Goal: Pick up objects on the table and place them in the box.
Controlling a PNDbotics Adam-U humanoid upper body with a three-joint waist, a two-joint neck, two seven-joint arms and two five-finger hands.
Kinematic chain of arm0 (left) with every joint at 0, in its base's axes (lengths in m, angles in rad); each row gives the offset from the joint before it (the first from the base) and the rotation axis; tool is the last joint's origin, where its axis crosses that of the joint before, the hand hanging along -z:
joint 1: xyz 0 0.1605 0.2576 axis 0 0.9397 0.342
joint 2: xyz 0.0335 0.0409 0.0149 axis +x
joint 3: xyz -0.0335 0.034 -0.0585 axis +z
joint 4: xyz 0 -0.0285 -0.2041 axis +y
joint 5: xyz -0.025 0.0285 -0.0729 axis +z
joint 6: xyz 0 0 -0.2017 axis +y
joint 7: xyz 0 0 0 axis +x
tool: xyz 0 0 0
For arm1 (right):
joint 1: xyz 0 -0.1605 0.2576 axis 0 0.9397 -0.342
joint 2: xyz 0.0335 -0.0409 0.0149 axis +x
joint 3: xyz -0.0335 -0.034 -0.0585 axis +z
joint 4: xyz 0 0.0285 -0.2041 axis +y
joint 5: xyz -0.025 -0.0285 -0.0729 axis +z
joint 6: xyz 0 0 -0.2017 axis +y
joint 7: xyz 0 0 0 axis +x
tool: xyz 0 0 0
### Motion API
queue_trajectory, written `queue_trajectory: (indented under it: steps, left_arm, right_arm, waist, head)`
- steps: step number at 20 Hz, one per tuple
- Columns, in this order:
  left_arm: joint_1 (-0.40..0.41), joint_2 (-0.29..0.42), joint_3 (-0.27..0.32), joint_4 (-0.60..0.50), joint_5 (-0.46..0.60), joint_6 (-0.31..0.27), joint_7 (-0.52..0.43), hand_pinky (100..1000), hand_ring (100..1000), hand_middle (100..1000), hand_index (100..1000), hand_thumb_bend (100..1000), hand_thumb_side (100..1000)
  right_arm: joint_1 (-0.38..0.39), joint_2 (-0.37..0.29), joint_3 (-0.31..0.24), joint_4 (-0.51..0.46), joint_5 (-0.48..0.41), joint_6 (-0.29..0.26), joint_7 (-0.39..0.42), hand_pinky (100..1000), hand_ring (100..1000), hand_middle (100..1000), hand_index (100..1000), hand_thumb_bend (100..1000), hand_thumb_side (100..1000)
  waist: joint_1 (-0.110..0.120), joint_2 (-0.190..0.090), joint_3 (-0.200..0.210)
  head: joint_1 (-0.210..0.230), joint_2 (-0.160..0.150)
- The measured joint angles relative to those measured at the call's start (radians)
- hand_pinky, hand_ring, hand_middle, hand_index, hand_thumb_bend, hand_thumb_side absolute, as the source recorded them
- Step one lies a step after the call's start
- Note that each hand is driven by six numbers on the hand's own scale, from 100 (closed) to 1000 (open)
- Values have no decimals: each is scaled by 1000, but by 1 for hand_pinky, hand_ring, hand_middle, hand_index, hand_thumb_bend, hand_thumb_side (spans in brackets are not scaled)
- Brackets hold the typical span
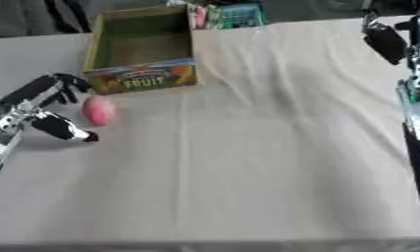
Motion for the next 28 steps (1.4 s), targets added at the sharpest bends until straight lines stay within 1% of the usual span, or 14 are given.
queue_trajectory:
  steps: [6,9,10,14,15,16,17,18,23,28]
  left_arm:
    - [0,-14,-4,22,-12,-2,18,647,632,712,840,780,151]
    - [-4,-18,-5,30,-15,-1,36,635,619,699,826,745,133]
    - [-5,-22,-6,32,-15,0,45,626,608,685,810,702,125]
    - [-7,-32,-6,41,-9,4,83,609,584,652,765,623,100]
    - [-7,-32,-6,43,-7,5,89,608,583,651,764,618,100]
    - [-7,-33,-6,45,-5,7,96,599,572,638,752,579,100]
    - [-7,-35,-6,48,-4,9,102,597,570,635,750,562,100]
    - [-8,-38,-6,49,-2,13,109,589,561,624,740,509,100]
    - [-11,-41,-6,48,14,23,127,592,563,625,743,557,100]
    - [-12,-38,-5,32,37,1,64,592,559,615,736,552,100]
  right_arm:
    - [-1,4,1,0,0,0,0,734,881,713,894,100,471]
    - [-1,4,2,0,0,0,0,734,881,713,894,100,471]
    - [-1,4,3,0,0,0,0,734,881,713,894,100,471]
    - [-4,4,3,0,0,0,0,734,881,713,894,100,471]
    - [-4,4,3,0,0,0,0,734,881,713,894,100,471]
    - [-4,4,3,0,0,0,0,734,881,714,894,100,471]
    - [-4,4,3,0,0,0,0,734,881,714,894,100,471]
    - [-4,4,3,0,0,0,0,734,881,714,894,100,471]
    - [-4,5,5,0,0,0,0,734,881,714,894,100,473]
    - [-4,5,5,0,0,0,0,734,881,714,894,100,474]
  waist:
    - [0,0,0]
    - [0,0,0]
    - [0,0,0]
    - [-2,0,-1]
    - [-3,0,-1]
    - [-4,0,-1]
    - [-4,0,-1]
    - [-5,0,-1]
    - [-6,0,-3]
    - [-5,0,-3]
  head:
    - [2,0]
    - [2,0]
    - [3,0]
    - [3,0]
    - [3,0]
    - [3,0]
    - [4,0]
    - [4,0]
    - [4,0]
    - [3,0]
